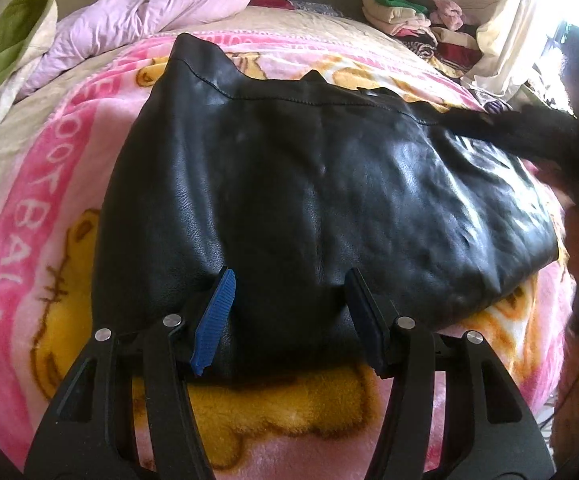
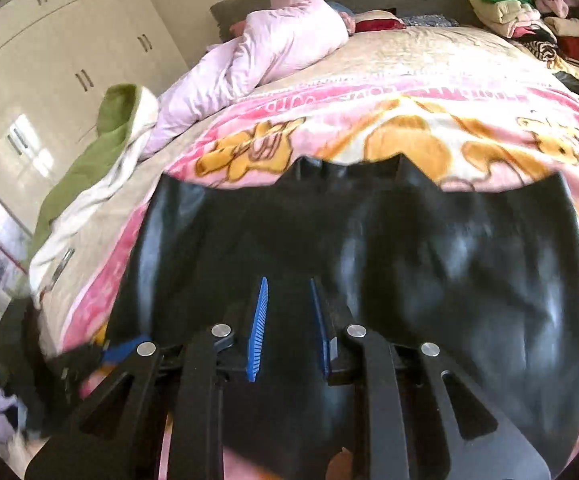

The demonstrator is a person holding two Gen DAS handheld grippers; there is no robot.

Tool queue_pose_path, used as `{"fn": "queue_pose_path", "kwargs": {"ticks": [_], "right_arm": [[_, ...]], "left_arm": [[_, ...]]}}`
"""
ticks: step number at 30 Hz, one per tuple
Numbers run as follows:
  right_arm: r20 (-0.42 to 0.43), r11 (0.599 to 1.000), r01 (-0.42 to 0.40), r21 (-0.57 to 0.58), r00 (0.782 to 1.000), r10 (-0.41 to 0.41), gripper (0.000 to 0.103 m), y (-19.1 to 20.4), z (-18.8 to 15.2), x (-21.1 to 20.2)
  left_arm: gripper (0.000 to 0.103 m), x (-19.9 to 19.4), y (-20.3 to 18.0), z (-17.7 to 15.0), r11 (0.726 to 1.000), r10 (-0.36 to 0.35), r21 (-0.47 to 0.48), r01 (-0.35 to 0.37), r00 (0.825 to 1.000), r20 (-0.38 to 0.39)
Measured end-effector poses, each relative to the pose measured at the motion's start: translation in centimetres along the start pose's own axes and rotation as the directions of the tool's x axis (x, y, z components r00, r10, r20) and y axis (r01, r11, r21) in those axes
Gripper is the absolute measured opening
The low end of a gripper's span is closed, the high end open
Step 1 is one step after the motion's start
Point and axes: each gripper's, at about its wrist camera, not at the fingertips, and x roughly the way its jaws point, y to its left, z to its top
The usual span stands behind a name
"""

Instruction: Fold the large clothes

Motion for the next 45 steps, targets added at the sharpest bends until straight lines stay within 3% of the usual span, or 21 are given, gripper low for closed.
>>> {"fn": "queue_pose_path", "kwargs": {"ticks": [3,5,6,9,14,19,22,25,27,29,31,35,40,43,44,45], "right_arm": [[-0.014,0.998,0.064,0.006,0.998,-0.064,0.021,-0.7,2.1,3.0],[-0.090,0.988,0.157,-0.002,0.984,-0.157,0.021,-1.7,2.3,6.0],[-0.148,0.985,0.170,-0.023,0.974,-0.172,0.021,-2.1,1.9,7.8],[-0.153,0.983,0.179,-0.030,0.971,-0.181,0.021,-2.8,1.2,9.1],[-0.147,0.990,0.143,-0.003,0.979,-0.142,0.021,-3.3,1.2,8.5],[-0.079,1.000,0.008,0.023,0.997,-0.006,0.023,-1.8,0.9,3.3],[-0.045,0.999,-0.005,-0.032,0.999,0.004,0.029,0.0,-0.9,0.6],[-0.049,0.997,-0.035,-0.064,0.998,0.031,0.030,1.3,-3.0,-1.1],[-0.070,0.997,-0.034,-0.068,0.997,0.029,0.030,1.7,-4.4,-1.4],[-0.127,0.999,-0.029,-0.046,0.992,0.023,0.030,1.6,-5.9,-0.8],[-0.163,0.999,-0.004,-0.044,0.987,-0.003,0.030,1.6,-7.5,0.5],[-0.139,0.993,0.050,-0.107,0.988,-0.065,0.030,2.6,-8.8,1.5],[-0.092,0.994,0.026,-0.110,0.995,-0.036,0.032,3.0,-8.4,0.1],[-0.019,0.985,-0.044,-0.166,0.999,0.042,0.046,4.9,-8.7,-2.4],[0.003,0.978,-0.052,-0.204,0.999,0.053,0.061,6.0,-8.8,-3.0],[0.017,0.968,-0.063,-0.245,0.997,0.069,0.067,7.1,-9.1,-3.3]], "left_arm": [[0.048,0.1,0.0,0.0,1.000,0.003,0.004,-0.003,1.000,-0.001],[0.048,0.1,0.1,0.0,1.000,0.000,0.004,0.000,1.000,-0.001],[0.048,0.1,0.1,0.0,1.000,-0.003,0.004,0.003,1.000,0.001],[0.049,-0.1,0.1,0.1,1.000,-0.005,0.008,0.005,1.000,0.006],[0.049,0.1,0.1,0.6,1.000,-0.002,0.004,0.002,1.000,-0.001],[0.049,-0.3,0.3,0.8,1.000,-0.011,-0.005,0.011,1.000,0.004],[0.049,-0.7,0.5,0.9,1.000,-0.020,-0.013,0.020,1.000,0.011],[0.060,-1.5,0.8,0.9,1.000,-0.011,-0.022,0.012,1.000,0.025],[0.070,-2.0,1.4,1.0,0.999,0.019,-0.036,-0.017,0.999,0.043],[0.071,-2.8,2.1,1.1,0.998,0.031,-0.057,-0.028,0.998,0.061],[0.082,-3.5,3.3,1.4,0.995,0.057,-0.088,-0.050,0.995,0.078],[0.086,-4.2,6.0,2.5,0.985,0.087,-0.156,-0.072,0.992,0.091],[0.090,-3.9,8.8,4.4,0.975,0.080,-0.212,-0.064,0.994,0.070],[0.093,-3.1,10.1,5.7,0.968,0.063,-0.246,-0.050,0.997,0.045],[0.093,-2.9,10.3,5.9,0.967,0.061,-0.251,-0.049,0.997,0.041],[0.093,-2.7,10.5,6.4,0.965,0.063,-0.258,-0.050,0.997,0.044]]}}
